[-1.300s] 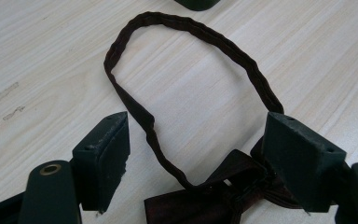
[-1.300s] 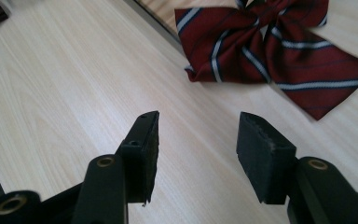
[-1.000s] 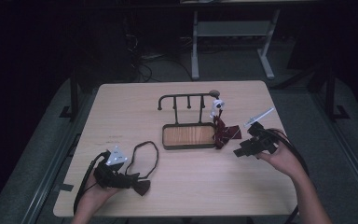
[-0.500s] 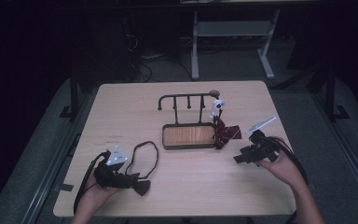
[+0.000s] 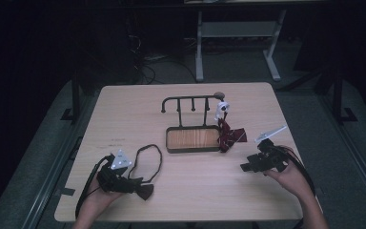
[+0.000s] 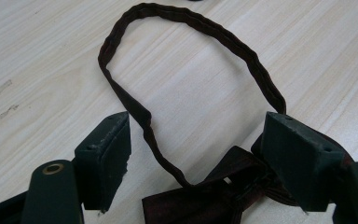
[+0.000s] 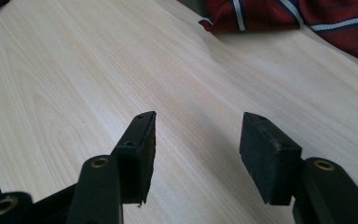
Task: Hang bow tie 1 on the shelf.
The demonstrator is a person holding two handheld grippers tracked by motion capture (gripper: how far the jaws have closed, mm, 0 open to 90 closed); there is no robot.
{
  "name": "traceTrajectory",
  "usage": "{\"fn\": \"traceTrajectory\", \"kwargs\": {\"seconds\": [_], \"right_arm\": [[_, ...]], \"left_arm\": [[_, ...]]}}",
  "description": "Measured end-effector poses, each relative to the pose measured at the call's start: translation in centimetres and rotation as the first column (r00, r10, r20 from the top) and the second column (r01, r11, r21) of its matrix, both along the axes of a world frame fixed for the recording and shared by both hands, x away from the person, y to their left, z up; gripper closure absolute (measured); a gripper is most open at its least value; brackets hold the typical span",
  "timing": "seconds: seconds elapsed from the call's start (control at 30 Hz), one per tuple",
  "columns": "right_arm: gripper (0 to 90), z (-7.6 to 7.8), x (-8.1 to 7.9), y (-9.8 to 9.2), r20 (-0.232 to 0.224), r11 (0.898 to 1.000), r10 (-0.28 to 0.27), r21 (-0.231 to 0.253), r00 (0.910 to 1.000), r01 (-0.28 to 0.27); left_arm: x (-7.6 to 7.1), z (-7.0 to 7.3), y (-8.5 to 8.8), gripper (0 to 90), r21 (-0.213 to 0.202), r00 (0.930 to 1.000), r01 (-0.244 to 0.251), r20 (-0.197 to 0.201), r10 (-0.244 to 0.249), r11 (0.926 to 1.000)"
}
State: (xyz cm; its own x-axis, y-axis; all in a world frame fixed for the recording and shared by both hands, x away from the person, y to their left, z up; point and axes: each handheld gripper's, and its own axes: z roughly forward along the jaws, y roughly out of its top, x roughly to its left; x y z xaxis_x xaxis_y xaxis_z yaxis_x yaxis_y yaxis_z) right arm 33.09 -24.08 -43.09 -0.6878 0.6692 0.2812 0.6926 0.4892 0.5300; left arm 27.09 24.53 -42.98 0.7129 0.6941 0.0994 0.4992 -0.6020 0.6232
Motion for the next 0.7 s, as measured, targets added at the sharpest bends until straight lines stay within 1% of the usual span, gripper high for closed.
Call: {"fn": "traceTrajectory", "kwargs": {"seconds": [0.07, 0.13, 0.17, 0.27, 0.33, 0.37, 0.4, 0.5, 0.57, 0.7], "right_arm": [[45.6, -0.1, 0.0, -0.1, 0.01, 1.0, 0.001, -0.002, 0.9999, -0.001], [45.5, -0.1, -0.2, 0.0, 0.005, 1.0, -0.005, 0.002, 1.0, 0.005], [45.5, -0.1, -0.2, 0.0, 0.009, 1.0, -0.003, 0.0, 1.0, 0.003], [45.2, -0.3, -0.3, 0.2, 0.018, 1.0, 0.004, -0.005, 0.9998, -0.004], [45.1, -0.4, -0.4, 0.3, 0.015, 1.0, 0.007, -0.007, 0.9999, -0.007], [45.1, -0.5, -0.4, 0.3, 0.017, 1.0, 0.013, -0.004, 0.9998, -0.013], [45.1, -0.5, -0.5, 0.3, 0.014, 1.0, 0.011, -0.004, 0.9998, -0.011], [45.1, -0.4, -0.5, 0.3, 0.02, 1.0, 0.012, 0.001, 0.9997, -0.012], [45.1, -0.3, -0.5, 0.3, 0.02, 1.0, 0.013, 0.004, 0.9997, -0.013], [45.1, -0.3, -0.6, 0.1, 0.019, 1.0, 0.012, 0.009, 0.9998, -0.012]], "left_arm": [[-0.1, 0.0, 0.0, 27.2, -0.007, 1.0, -0.002, -0.003, 0.002, 1.0], [0.0, 0.0, 0.0, 27.2, -0.007, 1.0, -0.001, -0.003, 0.001, 1.0], [-0.1, 0.0, 0.0, 27.2, -0.013, 1.0, -0.003, -0.002, 0.003, 0.9999], [0.1, 0.1, -0.1, 27.5, -0.011, 1.0, 0.005, 0.0, -0.005, 0.9999], [0.1, 0.1, -0.1, 29.6, -0.011, 1.0, 0.006, 0.001, -0.006, 0.9999], [0.2, 0.2, 0.0, 29.9, -0.024, 1.0, -0.002, -0.004, 0.002, 0.9997], [0.2, 0.4, 0.0, 30.1, -0.027, 1.0, -0.003, -0.001, 0.003, 0.9996], [0.5, 0.8, 0.1, 32.4, -0.028, 1.0, -0.002, 0.008, 0.002, 0.9996], [0.9, 1.1, 0.1, 33.5, -0.019, 0.9999, -0.002, 0.012, 0.002, 0.9998], [1.4, 1.4, 0.1, 36.9, -0.015, 0.9999, -0.002, 0.011, 0.002, 0.9999]]}}
